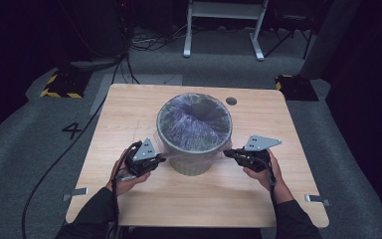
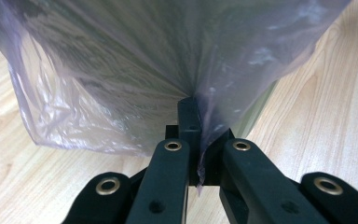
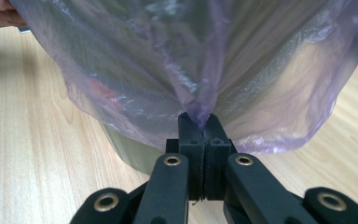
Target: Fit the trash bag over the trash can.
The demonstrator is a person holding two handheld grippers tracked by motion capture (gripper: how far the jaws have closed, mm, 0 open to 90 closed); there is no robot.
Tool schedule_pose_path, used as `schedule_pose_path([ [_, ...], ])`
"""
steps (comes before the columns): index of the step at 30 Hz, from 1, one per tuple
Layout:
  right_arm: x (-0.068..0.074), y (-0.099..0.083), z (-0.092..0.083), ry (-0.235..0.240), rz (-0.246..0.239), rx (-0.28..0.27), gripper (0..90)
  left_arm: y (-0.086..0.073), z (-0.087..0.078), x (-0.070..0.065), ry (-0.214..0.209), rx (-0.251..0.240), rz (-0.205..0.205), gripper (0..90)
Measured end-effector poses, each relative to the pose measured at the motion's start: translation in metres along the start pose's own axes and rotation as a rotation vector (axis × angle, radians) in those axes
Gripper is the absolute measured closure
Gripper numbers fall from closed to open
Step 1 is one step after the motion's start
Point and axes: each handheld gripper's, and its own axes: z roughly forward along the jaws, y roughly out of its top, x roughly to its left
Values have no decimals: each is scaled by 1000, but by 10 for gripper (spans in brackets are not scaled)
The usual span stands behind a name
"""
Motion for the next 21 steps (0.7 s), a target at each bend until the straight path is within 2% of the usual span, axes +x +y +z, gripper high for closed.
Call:
schedule_pose_path([
  [16, -13, -18, 19, 8, 70, 58, 874, -14, 17, 7, -14, 51, -28, 896],
  [21, -16, -24, 26, 7, 81, 81, 873, -18, 24, 6, -9, 84, -14, 896],
])
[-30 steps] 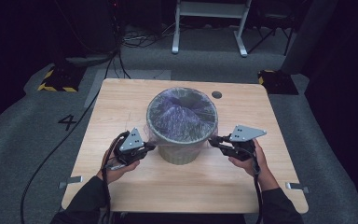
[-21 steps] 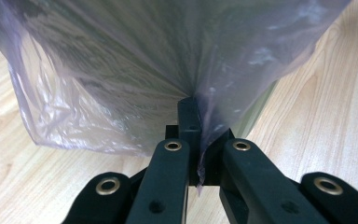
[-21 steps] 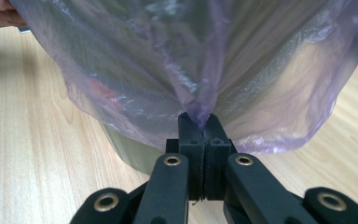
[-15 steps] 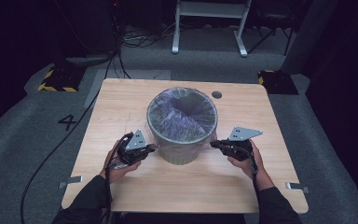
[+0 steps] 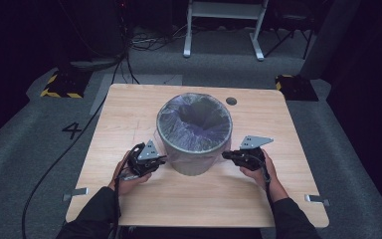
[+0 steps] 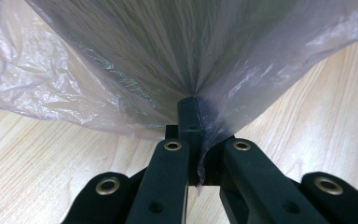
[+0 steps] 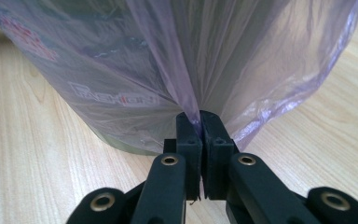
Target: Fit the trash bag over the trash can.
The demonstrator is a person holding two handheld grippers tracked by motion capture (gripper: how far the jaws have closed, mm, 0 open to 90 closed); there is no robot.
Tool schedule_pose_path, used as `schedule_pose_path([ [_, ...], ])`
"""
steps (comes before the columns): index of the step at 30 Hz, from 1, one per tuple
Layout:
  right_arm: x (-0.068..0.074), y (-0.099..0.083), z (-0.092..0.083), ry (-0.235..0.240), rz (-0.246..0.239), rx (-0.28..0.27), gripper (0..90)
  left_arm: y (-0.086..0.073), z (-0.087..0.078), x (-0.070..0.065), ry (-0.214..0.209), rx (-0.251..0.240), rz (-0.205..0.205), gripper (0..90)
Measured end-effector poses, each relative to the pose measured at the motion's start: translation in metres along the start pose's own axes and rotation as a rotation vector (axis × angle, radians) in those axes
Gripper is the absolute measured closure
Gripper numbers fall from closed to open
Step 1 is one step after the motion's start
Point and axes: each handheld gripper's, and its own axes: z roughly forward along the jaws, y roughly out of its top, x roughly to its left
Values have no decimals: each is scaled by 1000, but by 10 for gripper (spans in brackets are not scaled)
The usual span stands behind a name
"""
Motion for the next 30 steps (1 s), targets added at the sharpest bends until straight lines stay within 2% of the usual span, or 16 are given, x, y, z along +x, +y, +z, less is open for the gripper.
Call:
schedule_pose_path([
  [5, 1, -1, 3, -9, 1, 5, 864, -2, 3, 1, 0, 10, -9, 886],
  [7, 1, -1, 3, -13, -1, 3, 853, -2, 3, 1, 15, 12, -12, 843],
  [10, 2, -1, 3, -20, -2, -1, 837, -4, 1, 1, 61, 15, -32, 696],
  [12, 3, -2, 2, -20, -2, -8, 821, -6, -4, 1, 67, 1, -53, 592],
  [14, 4, -2, 0, -20, -1, -14, 801, -8, -9, 1, 80, -17, -71, 451],
  [15, 4, -2, -1, -23, -5, -16, 782, -9, -13, 1, 70, -21, -82, 389],
  [17, 4, -3, -3, -36, 4, -18, 685, -11, -20, 0, 62, -41, -100, 249],
  [18, 4, -2, -4, -33, 10, -18, 635, -13, -24, -1, 66, -57, -105, 215],
  [21, 5, -1, -9, -25, 8, -14, 485, -16, -36, -5, 55, -94, -111, 153],
  [25, 8, 0, -20, -34, -2, -38, 369, -20, -48, -9, 37, -108, -103, 154],
  [28, 10, 1, -27, -28, 7, -67, 296, -25, -51, -13, 39, -85, -105, 154],
  [30, 12, 0, -31, -32, 7, -73, 260, -29, -51, -16, 28, -51, -89, 156],
])
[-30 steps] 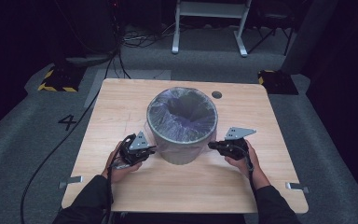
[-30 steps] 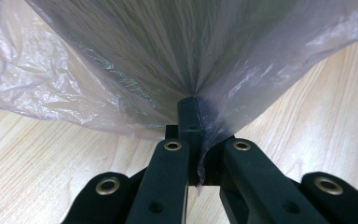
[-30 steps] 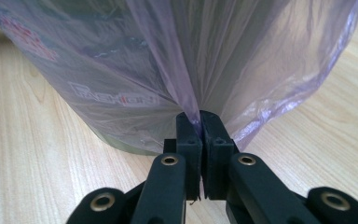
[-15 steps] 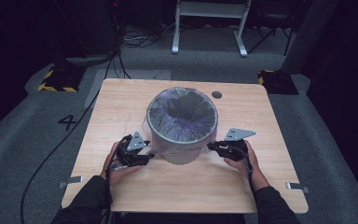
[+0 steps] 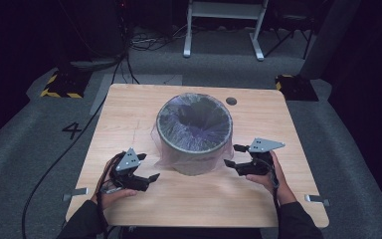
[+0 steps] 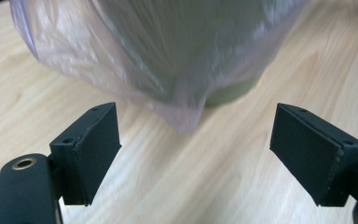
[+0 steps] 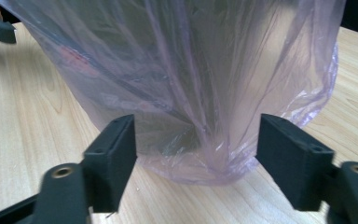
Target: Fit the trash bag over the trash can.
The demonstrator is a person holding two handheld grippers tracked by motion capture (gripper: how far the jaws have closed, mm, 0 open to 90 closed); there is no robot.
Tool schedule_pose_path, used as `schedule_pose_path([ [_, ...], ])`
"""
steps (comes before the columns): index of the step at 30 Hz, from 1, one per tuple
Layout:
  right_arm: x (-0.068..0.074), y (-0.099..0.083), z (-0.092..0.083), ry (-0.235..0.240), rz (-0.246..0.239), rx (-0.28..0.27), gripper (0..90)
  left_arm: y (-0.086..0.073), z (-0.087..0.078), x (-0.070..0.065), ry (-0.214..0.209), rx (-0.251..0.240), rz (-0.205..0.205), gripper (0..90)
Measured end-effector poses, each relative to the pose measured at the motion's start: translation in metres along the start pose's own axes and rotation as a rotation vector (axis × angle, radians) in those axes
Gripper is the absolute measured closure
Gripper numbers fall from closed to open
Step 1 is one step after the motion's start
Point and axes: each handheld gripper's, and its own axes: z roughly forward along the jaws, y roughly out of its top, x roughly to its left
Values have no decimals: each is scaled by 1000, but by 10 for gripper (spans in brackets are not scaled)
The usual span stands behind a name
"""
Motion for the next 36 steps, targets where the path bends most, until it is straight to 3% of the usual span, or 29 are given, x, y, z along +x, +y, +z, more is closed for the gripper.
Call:
schedule_pose_path([
  [6, 4, -3, -10, -8, -6, -5, 209, -12, 7, -7, 12, 82, 5, 157],
  [10, 6, -2, -17, -11, -7, -30, 203, -19, 13, -11, -7, 128, -9, 156],
  [14, 7, 3, -26, -82, -6, -31, 216, -24, 18, -14, -29, 156, -13, 158],
  [18, 6, 8, -34, -95, 14, -55, 226, -28, 18, -14, -49, 151, -31, 158],
  [24, 5, 17, -42, -110, 43, -84, 239, -33, 18, -13, -39, 158, -55, 156],
  [26, 5, 21, -44, -114, 40, -92, 235, -35, 20, -14, -36, 184, -53, 156],
  [29, 5, 26, -46, -108, 27, -101, 225, -35, 21, -14, -19, 183, -43, 153],
  [36, 7, 38, -49, -141, 7, -116, 214, -38, 23, -12, -20, 150, -43, 139],
])
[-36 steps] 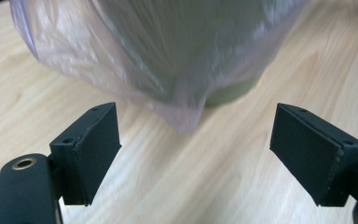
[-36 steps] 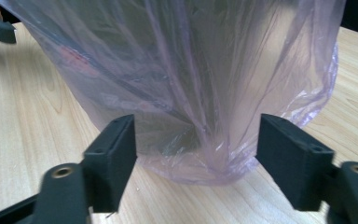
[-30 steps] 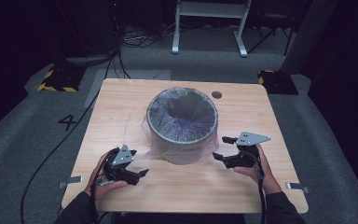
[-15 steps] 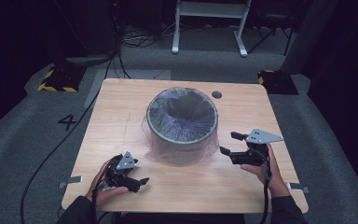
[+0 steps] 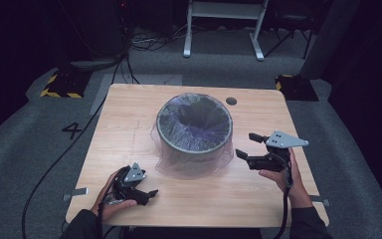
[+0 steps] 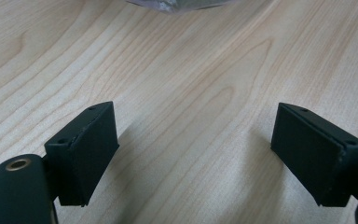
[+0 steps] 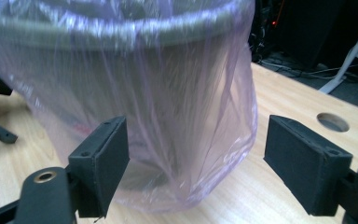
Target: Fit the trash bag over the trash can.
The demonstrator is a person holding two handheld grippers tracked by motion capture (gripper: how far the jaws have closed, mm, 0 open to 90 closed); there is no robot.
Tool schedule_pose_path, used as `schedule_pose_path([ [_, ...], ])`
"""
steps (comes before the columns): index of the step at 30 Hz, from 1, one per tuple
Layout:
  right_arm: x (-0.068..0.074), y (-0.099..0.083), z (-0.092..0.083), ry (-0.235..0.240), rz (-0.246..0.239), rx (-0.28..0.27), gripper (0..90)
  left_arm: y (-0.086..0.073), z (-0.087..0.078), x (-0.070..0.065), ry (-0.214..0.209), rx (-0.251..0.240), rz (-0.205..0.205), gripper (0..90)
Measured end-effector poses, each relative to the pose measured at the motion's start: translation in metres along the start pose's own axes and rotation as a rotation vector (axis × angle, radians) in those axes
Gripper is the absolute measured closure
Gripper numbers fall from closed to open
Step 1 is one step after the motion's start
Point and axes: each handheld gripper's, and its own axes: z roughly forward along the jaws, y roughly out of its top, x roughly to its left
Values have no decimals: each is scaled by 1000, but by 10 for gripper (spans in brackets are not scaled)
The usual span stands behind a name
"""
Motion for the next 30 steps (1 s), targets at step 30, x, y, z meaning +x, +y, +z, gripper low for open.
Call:
schedule_pose_path([
  [30, 8, 87, 14, 13, -102, -24, 193, 0, 0, 0, -1, 2, 5, 135],
])
